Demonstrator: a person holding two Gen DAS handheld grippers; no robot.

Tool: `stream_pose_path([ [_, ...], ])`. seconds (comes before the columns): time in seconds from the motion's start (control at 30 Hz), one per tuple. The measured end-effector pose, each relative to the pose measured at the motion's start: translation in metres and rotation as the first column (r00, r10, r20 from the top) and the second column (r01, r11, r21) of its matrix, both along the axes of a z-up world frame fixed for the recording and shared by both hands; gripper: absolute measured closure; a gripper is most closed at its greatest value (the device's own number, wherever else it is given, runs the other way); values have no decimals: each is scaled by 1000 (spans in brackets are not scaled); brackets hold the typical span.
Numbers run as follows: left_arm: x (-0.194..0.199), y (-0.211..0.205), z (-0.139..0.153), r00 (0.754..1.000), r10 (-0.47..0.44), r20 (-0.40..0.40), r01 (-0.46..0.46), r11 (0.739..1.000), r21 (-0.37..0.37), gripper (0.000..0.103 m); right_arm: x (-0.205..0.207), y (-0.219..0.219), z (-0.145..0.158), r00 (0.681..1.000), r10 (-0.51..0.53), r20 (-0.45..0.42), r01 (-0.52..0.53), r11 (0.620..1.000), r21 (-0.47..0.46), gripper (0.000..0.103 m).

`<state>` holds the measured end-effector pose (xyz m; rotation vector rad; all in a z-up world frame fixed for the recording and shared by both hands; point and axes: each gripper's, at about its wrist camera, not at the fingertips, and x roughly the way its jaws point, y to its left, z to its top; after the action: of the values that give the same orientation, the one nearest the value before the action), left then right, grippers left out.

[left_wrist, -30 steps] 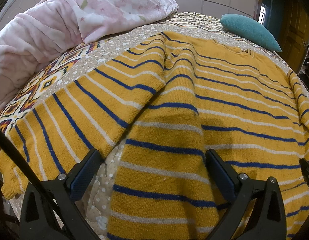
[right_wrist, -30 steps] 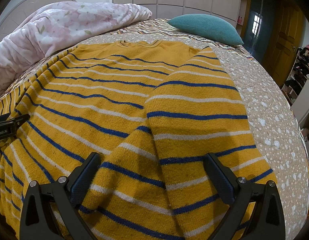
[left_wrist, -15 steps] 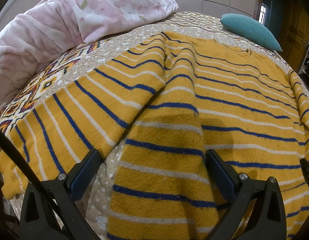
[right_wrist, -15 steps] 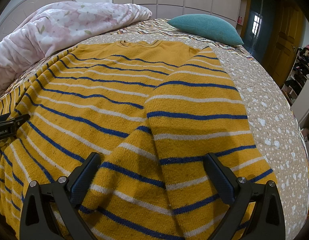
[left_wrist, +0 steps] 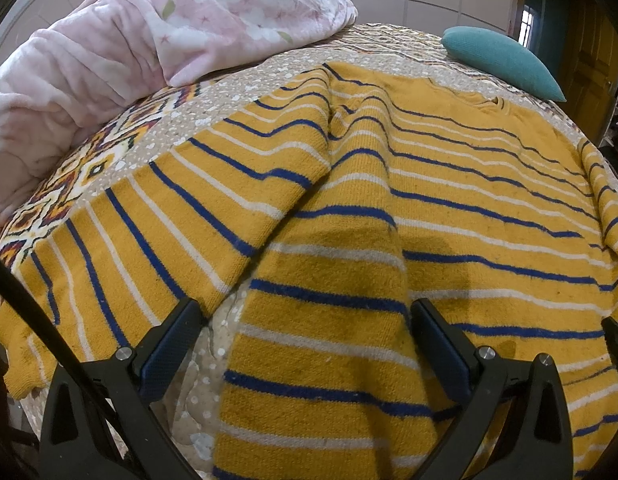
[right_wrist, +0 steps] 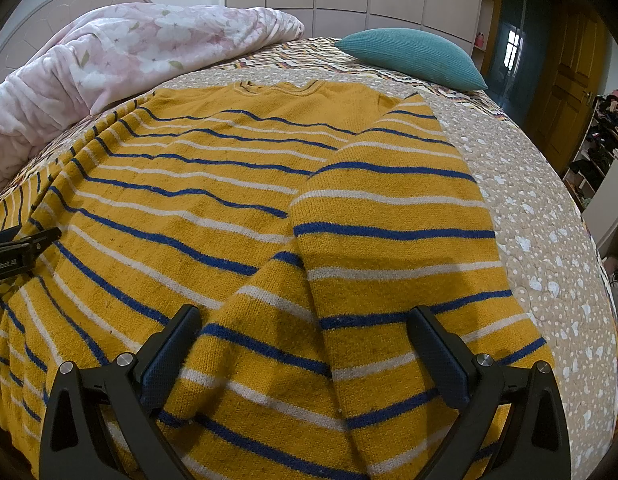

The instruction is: Fold small clothes

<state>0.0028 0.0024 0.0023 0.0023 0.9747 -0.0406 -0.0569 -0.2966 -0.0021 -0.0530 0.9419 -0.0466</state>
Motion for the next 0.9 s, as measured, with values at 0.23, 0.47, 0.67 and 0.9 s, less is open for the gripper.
stream_pose_path([
  [0.23, 0, 1, 0, 1000, -3, 3, 3, 1000, -30, 0, 0, 0, 0, 1000, 0, -1, 0, 1000, 1, 0],
  [0.47, -1, 2, 0, 1000, -2, 4, 2, 1000, -24, 0, 0, 0, 0, 1000, 0, -1, 0, 1000, 2, 0],
  [0.67, -1, 3, 0, 1000, -2, 2, 2, 1000, -25, 0, 0, 0, 0, 1000, -1, -2, 1, 1000, 3, 0],
  [0.9, -1, 3, 1, 1000, -2, 1, 2, 1000, -19, 0, 5, -5, 2, 999, 6, -46, -4, 999, 43, 0],
])
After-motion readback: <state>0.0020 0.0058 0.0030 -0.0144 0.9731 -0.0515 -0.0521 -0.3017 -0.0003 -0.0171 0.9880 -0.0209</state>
